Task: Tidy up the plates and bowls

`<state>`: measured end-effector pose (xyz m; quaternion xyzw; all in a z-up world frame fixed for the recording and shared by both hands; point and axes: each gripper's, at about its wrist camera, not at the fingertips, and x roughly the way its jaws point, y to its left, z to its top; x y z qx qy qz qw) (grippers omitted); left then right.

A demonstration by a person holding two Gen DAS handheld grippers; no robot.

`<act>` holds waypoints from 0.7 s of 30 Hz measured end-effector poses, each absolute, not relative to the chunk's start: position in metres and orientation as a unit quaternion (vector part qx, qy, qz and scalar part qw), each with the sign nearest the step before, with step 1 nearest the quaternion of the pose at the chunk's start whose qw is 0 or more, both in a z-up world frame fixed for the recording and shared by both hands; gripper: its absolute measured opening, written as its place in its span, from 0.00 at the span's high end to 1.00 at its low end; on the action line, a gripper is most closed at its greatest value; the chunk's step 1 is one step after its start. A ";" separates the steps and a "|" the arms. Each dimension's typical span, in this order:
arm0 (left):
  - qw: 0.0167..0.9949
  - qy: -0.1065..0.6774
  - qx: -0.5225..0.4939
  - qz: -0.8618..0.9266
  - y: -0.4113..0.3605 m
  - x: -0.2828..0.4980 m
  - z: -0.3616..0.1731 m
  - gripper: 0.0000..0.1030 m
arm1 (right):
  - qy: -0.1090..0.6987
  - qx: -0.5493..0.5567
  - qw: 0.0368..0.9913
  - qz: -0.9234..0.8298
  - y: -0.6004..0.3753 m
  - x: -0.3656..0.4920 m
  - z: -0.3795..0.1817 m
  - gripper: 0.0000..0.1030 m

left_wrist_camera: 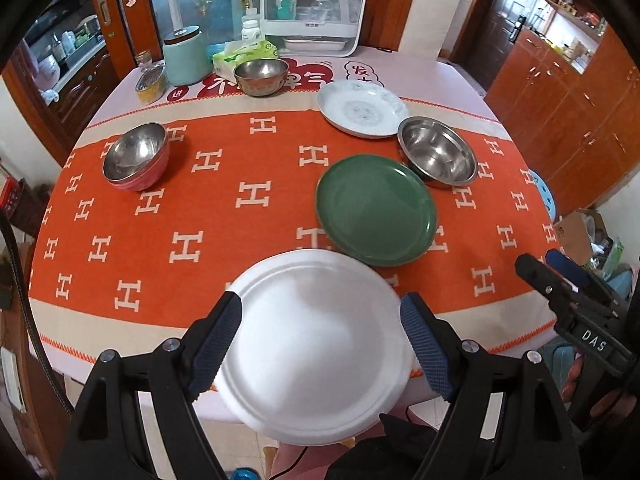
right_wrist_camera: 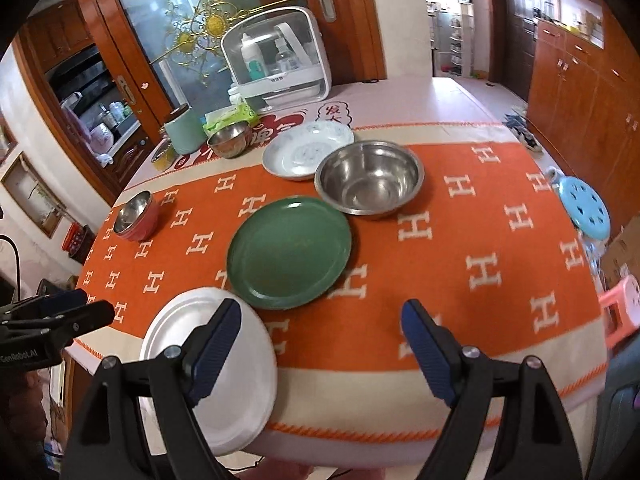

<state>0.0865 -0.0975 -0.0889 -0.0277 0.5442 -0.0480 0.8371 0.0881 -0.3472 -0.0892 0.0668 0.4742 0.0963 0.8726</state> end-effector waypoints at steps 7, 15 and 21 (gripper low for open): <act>0.832 0.551 -0.046 -0.041 -0.134 0.112 -0.077 0.22 | 0.483 0.068 0.862 0.136 -0.387 0.130 -0.079 0.15; 0.833 0.550 -0.049 -0.015 -0.166 0.155 -0.060 0.22 | 0.483 0.072 0.856 0.169 -0.420 0.187 -0.059 0.15; 0.835 0.549 -0.042 0.000 -0.182 0.195 -0.047 0.22 | 0.479 0.074 0.854 0.190 -0.432 0.240 -0.046 0.15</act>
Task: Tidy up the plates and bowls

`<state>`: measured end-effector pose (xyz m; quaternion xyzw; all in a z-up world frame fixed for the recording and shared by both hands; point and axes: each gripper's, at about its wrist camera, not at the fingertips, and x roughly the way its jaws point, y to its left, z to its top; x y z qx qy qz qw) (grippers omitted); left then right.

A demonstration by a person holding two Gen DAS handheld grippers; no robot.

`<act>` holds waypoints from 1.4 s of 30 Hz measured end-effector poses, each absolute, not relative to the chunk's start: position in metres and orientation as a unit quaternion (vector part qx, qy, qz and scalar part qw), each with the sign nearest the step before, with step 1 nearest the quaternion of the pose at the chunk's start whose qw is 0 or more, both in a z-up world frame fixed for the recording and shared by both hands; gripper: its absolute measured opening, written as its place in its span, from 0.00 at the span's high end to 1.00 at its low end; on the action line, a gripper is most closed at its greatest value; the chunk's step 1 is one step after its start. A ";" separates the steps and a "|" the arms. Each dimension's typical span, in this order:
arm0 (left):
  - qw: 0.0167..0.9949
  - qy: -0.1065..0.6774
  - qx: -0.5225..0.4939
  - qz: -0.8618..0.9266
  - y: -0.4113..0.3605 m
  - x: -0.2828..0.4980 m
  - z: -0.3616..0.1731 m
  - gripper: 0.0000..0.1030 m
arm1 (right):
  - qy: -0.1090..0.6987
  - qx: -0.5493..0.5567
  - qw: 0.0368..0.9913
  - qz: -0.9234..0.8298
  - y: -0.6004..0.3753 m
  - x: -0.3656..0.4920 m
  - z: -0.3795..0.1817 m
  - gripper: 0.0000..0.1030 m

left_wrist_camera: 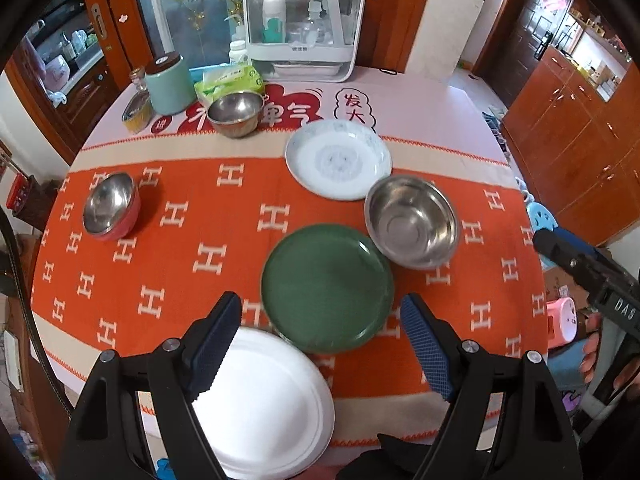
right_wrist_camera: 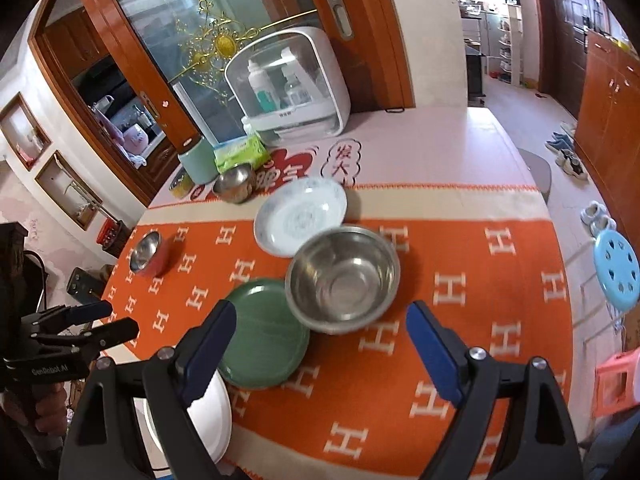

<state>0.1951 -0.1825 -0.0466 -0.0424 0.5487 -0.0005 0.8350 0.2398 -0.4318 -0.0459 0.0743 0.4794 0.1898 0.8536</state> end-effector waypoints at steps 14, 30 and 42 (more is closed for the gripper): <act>0.822 0.565 -0.051 0.042 -0.177 0.292 -0.051 0.22 | 0.474 0.067 0.851 0.216 -0.426 0.352 -0.055 0.15; 0.790 0.603 -0.103 0.044 -0.147 0.373 -0.131 0.22 | 0.490 0.058 0.828 0.266 -0.393 0.401 -0.125 0.15; 0.778 0.608 -0.158 0.020 -0.134 0.413 -0.206 0.22 | 0.523 0.091 0.798 0.287 -0.382 0.432 -0.189 0.15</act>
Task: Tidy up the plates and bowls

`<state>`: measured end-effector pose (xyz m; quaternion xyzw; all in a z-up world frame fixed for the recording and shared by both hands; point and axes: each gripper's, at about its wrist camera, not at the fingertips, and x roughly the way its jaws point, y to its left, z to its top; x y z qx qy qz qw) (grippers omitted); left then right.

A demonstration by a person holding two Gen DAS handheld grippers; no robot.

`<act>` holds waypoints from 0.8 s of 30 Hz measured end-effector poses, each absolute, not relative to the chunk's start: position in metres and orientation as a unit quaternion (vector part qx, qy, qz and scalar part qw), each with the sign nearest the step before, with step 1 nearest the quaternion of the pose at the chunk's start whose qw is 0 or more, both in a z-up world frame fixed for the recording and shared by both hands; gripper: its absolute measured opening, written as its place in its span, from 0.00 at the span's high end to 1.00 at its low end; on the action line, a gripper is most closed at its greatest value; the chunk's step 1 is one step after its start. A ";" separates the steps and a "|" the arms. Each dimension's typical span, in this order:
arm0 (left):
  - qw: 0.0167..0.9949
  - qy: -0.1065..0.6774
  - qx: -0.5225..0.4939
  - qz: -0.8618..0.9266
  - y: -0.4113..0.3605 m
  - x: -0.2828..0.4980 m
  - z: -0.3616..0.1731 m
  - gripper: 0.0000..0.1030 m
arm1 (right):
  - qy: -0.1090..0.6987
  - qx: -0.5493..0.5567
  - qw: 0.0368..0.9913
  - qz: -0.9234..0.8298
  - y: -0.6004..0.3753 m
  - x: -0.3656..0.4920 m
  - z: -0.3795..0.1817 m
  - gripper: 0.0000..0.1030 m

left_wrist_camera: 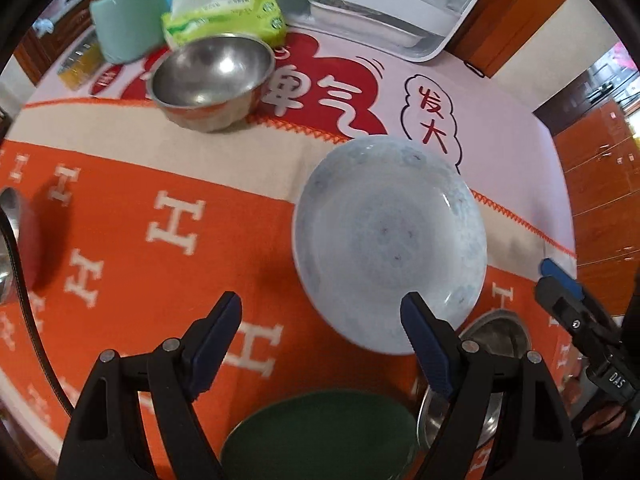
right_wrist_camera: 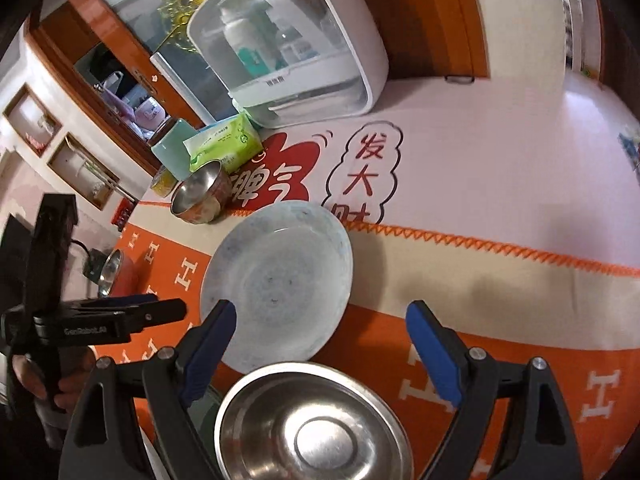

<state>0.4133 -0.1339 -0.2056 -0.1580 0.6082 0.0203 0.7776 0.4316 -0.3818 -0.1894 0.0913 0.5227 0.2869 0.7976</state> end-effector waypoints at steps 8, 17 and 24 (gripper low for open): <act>0.768 0.607 -0.202 0.013 -0.123 0.422 -0.240 0.22 | 0.554 0.108 0.772 0.291 -0.376 0.443 -0.226 0.23; 0.776 0.594 -0.211 -0.005 -0.123 0.422 -0.258 0.23 | 0.569 0.114 0.756 0.304 -0.368 0.450 -0.251 0.53; 0.781 0.581 -0.227 -0.025 -0.125 0.427 -0.260 0.33 | 0.570 0.103 0.752 0.314 -0.363 0.452 -0.256 0.71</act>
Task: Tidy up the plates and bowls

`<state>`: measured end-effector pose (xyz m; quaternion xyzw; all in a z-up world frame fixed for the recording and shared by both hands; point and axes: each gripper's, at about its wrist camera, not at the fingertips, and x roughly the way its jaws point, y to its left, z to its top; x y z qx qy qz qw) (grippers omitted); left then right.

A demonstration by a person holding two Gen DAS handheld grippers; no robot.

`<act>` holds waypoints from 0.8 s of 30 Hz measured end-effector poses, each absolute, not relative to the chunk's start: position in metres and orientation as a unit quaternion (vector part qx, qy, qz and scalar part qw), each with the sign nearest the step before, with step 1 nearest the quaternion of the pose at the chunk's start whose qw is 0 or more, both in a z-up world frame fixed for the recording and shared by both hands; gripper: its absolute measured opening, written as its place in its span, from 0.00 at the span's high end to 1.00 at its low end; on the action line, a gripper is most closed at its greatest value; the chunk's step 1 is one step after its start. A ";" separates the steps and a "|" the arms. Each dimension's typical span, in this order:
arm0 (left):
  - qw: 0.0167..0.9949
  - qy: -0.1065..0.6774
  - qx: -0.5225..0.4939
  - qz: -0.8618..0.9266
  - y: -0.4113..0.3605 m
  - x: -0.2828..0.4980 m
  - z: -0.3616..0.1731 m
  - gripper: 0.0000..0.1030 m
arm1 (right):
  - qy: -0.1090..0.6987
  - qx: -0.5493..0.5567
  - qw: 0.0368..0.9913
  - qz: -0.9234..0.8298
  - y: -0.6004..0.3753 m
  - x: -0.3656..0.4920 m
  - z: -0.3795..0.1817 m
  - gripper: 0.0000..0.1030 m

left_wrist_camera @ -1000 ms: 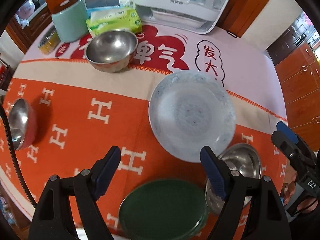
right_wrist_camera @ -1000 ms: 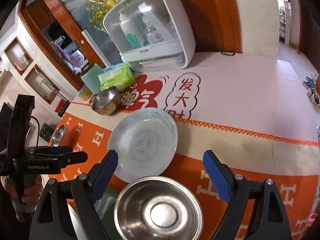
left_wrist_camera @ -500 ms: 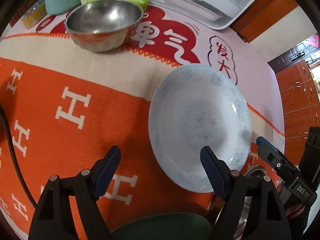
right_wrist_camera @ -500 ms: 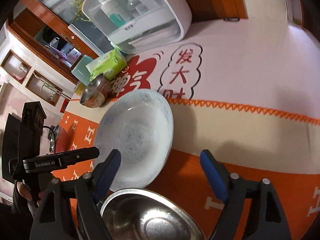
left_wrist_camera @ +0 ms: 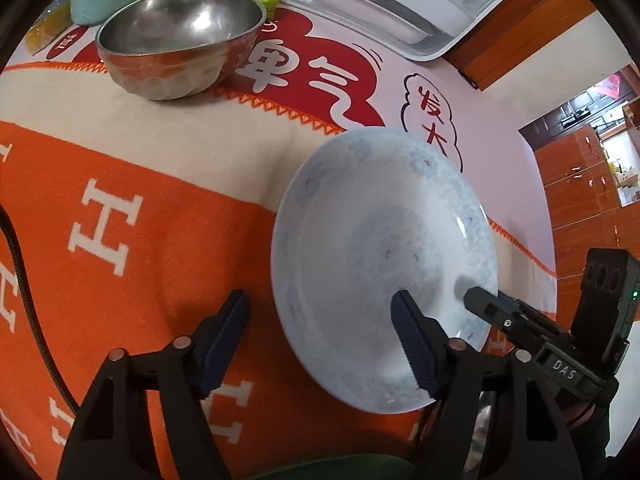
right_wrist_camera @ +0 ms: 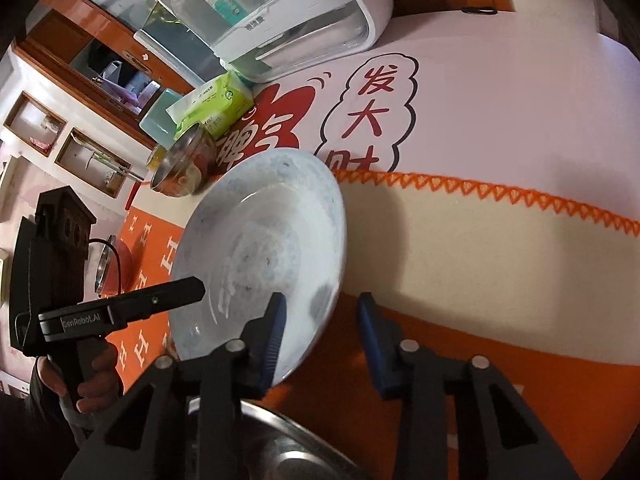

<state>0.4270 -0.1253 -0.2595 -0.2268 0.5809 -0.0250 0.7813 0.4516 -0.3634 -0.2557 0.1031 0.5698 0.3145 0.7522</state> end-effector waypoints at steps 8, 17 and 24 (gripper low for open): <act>0.785 0.580 -0.214 -0.025 -0.130 0.431 -0.259 0.56 | 0.570 0.100 0.752 0.316 -0.363 0.453 -0.258 0.81; 0.790 0.575 -0.213 -0.008 -0.129 0.430 -0.259 0.63 | 0.575 0.094 0.750 0.315 -0.359 0.451 -0.258 0.85; 0.788 0.574 -0.221 -0.002 -0.129 0.428 -0.258 0.63 | 0.578 0.078 0.751 0.309 -0.355 0.451 -0.256 0.85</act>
